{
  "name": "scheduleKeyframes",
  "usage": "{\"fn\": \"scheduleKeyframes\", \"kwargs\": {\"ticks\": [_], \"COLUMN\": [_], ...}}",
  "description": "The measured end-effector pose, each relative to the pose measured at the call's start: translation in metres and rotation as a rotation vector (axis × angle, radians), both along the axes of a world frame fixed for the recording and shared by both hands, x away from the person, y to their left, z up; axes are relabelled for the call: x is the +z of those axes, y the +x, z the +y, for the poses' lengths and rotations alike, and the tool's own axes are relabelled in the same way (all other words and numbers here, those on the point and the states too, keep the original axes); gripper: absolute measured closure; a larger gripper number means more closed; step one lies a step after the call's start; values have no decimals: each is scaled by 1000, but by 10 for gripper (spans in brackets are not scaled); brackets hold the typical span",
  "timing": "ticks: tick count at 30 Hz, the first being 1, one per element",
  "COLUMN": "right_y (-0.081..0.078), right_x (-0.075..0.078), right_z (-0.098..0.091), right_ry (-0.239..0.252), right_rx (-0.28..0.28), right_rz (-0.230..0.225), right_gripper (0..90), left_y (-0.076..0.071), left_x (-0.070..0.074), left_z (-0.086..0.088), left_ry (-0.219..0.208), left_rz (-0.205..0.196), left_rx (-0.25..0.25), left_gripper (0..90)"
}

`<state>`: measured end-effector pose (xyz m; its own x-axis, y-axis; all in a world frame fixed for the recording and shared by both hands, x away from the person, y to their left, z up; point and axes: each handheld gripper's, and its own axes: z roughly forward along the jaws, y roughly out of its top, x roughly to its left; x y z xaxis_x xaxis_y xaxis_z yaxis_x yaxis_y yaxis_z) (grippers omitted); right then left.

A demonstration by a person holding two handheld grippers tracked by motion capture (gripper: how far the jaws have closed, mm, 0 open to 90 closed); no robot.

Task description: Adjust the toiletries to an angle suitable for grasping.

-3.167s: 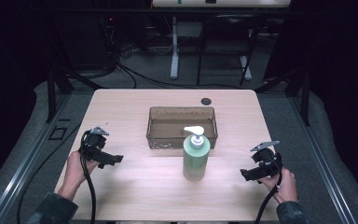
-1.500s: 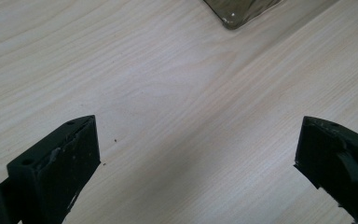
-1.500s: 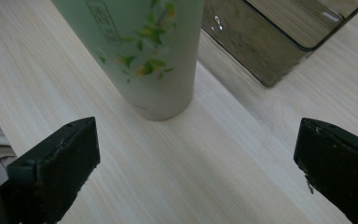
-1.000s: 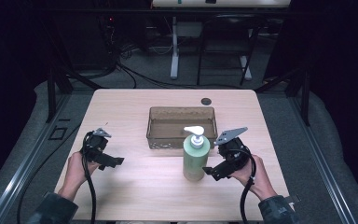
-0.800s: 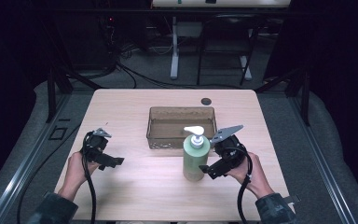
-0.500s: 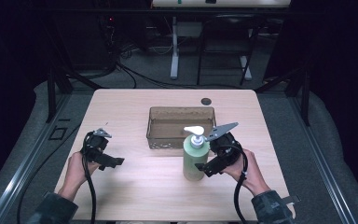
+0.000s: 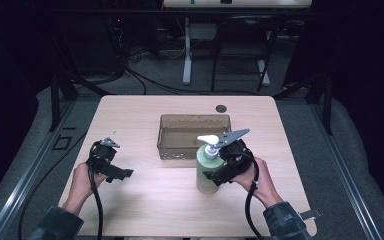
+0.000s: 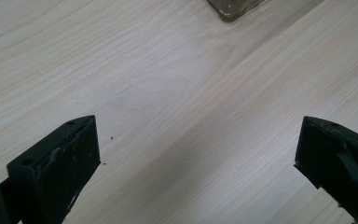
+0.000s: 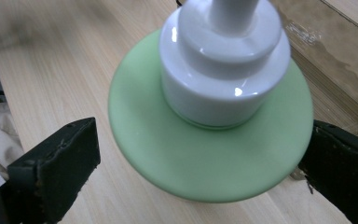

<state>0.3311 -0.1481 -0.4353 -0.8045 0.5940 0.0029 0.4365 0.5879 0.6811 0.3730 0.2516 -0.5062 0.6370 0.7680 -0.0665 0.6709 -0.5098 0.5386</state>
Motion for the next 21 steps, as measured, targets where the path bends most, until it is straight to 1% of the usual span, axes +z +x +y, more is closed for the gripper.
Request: {"fn": "scheduleKeyframes", "kwargs": {"ticks": [2, 4, 5, 6, 16, 21], "right_y": [0, 1, 1, 1, 0, 0], "right_x": [0, 0, 0, 0, 0, 0], "right_z": [0, 2, 2, 2, 3, 1], "right_ry": [7, -2, -2, -8, -11, -10], "right_rx": [-1, -3, -3, -2, -14, -32], "right_rz": [0, -7, -7, -26, -25, -23], "right_gripper": [11, 75, 75, 112, 116, 117], "left_y": [0, 0, 0, 0, 0, 0], "left_x": [0, 0, 0, 0, -1, -1], "left_z": [0, 0, 0, -1, -1, -1], "left_ry": [1, 2, 4, 4, 8, 8], "left_rz": [1, 2, 4, 5, 5, 5], "left_rx": [-1, -3, -3, -3, -5, -6], "left_gripper": [0, 0, 0, 0, 0, 0]}}
